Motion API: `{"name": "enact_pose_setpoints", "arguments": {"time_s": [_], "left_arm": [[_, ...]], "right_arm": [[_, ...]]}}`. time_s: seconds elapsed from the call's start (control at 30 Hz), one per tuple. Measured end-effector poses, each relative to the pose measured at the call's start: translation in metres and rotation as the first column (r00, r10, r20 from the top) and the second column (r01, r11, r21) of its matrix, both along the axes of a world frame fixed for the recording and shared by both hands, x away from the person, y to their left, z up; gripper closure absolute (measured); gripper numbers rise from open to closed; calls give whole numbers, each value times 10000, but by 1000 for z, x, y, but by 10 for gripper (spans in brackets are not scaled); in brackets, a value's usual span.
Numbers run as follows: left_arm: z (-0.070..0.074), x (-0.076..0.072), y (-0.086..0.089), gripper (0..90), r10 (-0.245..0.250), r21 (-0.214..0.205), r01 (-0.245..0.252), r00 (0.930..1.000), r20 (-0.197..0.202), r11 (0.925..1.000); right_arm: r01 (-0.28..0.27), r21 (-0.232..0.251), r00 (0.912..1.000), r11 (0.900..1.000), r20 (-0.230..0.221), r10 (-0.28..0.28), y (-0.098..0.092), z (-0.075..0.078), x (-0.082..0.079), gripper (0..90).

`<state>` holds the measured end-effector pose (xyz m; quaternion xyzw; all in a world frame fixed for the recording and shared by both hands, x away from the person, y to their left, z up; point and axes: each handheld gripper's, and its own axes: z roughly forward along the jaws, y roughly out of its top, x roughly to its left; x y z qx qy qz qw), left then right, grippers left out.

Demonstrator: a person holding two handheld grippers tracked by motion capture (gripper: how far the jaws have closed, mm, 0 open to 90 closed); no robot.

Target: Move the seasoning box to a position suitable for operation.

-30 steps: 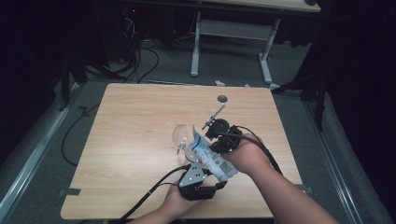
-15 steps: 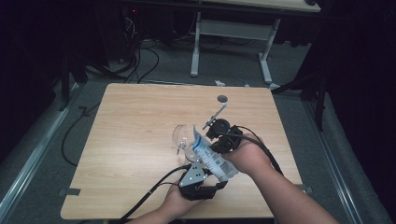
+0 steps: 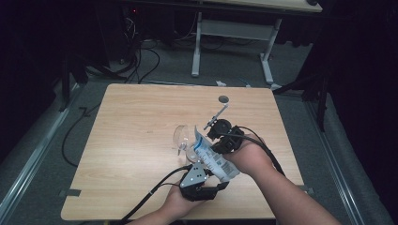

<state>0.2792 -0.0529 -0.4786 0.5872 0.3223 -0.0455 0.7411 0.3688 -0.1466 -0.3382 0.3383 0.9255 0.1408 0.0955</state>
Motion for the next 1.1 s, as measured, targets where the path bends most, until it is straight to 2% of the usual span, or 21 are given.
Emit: {"name": "enact_pose_setpoints", "arguments": {"time_s": [1.1], "left_arm": [[2,0,1,505,45,-46,-45,10000,60,10000]], "right_arm": [[-65,-70,10000,10000,-12,65,4,2,1,900]]}}
